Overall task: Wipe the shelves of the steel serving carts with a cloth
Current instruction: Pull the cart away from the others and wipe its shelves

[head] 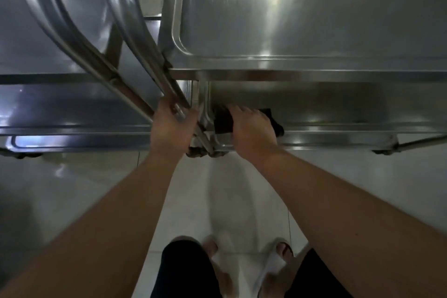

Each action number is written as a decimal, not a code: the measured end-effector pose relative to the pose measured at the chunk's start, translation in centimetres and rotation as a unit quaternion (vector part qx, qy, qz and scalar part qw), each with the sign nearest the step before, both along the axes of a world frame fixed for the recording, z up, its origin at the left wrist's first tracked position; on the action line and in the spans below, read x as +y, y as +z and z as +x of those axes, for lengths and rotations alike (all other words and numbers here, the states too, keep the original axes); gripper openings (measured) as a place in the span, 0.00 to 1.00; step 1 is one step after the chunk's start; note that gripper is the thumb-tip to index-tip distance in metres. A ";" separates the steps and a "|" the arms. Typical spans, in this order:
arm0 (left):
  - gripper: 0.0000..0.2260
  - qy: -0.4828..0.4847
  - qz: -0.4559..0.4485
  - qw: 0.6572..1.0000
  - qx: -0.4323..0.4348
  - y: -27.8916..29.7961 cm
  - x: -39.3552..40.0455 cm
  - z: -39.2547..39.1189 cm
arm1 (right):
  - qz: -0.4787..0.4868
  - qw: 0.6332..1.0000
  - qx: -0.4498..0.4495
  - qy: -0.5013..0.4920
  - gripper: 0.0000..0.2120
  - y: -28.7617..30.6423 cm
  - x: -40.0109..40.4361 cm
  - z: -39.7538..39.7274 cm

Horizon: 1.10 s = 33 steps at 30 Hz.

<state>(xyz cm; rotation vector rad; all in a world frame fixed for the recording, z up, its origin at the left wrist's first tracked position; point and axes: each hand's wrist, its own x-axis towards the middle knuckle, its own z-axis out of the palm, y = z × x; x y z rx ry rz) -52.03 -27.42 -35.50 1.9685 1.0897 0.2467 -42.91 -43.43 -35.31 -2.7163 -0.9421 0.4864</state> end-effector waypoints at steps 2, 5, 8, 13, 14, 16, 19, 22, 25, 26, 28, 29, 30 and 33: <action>0.14 0.029 0.016 0.996 -0.079 -1.9 0.1 0.7 | 0.018 0.999 -0.031 0.023 0.30 -2.8 1.3 0.8; 0.12 0.044 0.012 0.985 -0.169 -4.5 0.5 1.7 | 0.052 0.995 -0.082 0.037 0.29 -6.9 3.3 1.7; 0.16 0.038 0.005 0.970 -0.242 -6.8 0.9 2.7 | 0.083 0.992 -0.078 0.059 0.26 -10.1 4.8 2.0; 0.16 0.075 -0.027 0.941 -0.328 -8.8 0.4 4.3 | 0.068 0.984 0.043 0.157 0.38 -12.9 5.1 2.0; 0.17 0.079 -0.041 0.933 -0.349 -9.0 0.3 4.6 | 0.069 0.985 0.051 0.152 0.36 -12.9 4.8 2.3; 0.20 0.084 -0.061 0.919 -0.381 -9.1 -0.1 4.9 | 0.053 0.990 0.036 0.128 0.32 -13.1 3.2 3.1; 0.15 0.081 -0.085 0.915 -0.386 -8.8 -0.7 5.0 | 0.004 0.998 -0.054 0.041 0.28 -14.7 -2.2 6.4; 0.20 0.080 -0.074 0.919 -0.378 -8.8 -0.5 4.9 | -0.053 0.989 -0.084 -0.114 0.28 -15.2 -9.8 12.1; 0.16 0.087 -0.063 0.920 -0.377 -9.1 -0.3 5.2 | -0.056 0.967 -0.039 -0.244 0.29 -14.7 -12.0 16.2; 0.15 0.090 -0.064 0.920 -0.377 -9.2 -0.3 5.4 | -0.048 0.963 -0.041 -0.261 0.29 -14.8 -10.5 16.5; 0.15 0.097 -0.063 0.918 -0.380 -9.4 -0.1 5.6 | -0.022 0.971 -0.074 -0.228 0.28 -15.2 -5.1 15.5; 0.15 0.099 -0.066 0.915 -0.387 -9.5 0.1 5.7 | -0.005 0.979 -0.089 -0.181 0.28 -15.3 -1.8 14.1; 0.15 0.101 -0.072 0.910 -0.395 -9.5 0.1 5.8 | 0.010 0.988 -0.096 -0.119 0.27 -15.4 1.4 12.2; 0.15 0.101 -0.073 0.903 -0.410 -9.4 0.0 6.0 | 0.038 0.991 -0.078 0.100 0.27 -14.8 7.2 6.5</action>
